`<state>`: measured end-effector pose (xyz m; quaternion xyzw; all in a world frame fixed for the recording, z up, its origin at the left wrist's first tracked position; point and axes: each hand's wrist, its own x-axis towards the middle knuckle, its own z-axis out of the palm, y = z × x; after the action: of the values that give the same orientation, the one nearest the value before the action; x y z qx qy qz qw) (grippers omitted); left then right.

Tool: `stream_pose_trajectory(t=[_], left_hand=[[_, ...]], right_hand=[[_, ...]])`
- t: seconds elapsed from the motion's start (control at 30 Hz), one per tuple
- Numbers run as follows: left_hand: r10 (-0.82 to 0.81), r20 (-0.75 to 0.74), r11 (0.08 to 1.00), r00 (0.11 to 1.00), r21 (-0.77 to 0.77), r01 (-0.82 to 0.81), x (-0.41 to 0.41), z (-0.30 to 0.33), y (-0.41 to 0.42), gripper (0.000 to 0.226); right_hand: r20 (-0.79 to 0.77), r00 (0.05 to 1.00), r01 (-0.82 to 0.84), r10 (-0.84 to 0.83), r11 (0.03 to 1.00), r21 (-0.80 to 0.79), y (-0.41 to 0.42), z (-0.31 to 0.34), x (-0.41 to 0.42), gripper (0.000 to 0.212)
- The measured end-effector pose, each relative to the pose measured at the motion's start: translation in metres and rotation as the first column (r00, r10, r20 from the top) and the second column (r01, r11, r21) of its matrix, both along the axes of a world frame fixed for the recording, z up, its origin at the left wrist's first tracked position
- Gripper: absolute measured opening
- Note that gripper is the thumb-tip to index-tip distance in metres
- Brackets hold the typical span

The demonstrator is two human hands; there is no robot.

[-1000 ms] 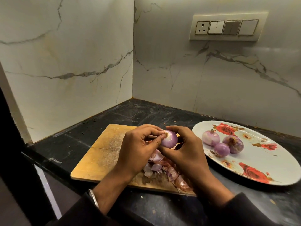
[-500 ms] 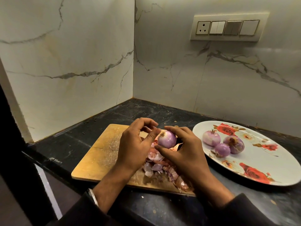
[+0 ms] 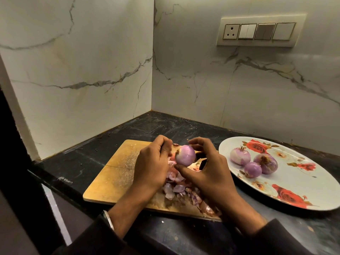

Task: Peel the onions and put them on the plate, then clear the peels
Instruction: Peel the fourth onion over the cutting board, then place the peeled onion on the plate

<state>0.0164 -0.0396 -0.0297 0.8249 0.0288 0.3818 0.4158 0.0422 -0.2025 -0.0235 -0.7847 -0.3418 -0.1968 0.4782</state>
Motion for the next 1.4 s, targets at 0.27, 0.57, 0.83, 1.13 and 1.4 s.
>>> stream_pose_trajectory(t=[0.27, 0.57, 0.83, 1.13, 1.4], left_hand=[[-0.165, 0.033, 0.986, 0.986, 0.025, 0.164, 0.001, 0.001, -0.003, 0.027], [-0.244, 0.002, 0.97, 0.97, 0.015, 0.244, -0.002, 0.002, -0.006, 0.029], [-0.262, -0.056, 0.95, 0.963, 0.162, 0.268, -0.001, 0.009, -0.015, 0.026], [-0.309, -0.134, 0.894, 0.942, 0.296, 0.335, 0.014, 0.039, -0.079, 0.029], [-0.295, -0.254, 0.839, 0.921, 0.391, 0.377, 0.034, 0.042, -0.15, 0.029]], right_hand=[[0.02, 1.0, -0.01, 0.01, 1.0, 0.0, -0.006, -0.003, 0.009, 0.05], [-0.07, 0.997, 0.026, -0.024, 0.999, 0.039, -0.014, 0.003, 0.011, 0.056], [-0.04, 0.997, 0.072, -0.069, 0.993, 0.092, -0.033, 0.004, 0.004, 0.052], [-0.077, 0.975, 0.215, -0.207, 0.969, 0.12, -0.093, 0.011, 0.005, 0.055], [-0.186, 0.919, 0.358, -0.347, 0.933, 0.027, -0.164, 0.008, 0.017, 0.054]])
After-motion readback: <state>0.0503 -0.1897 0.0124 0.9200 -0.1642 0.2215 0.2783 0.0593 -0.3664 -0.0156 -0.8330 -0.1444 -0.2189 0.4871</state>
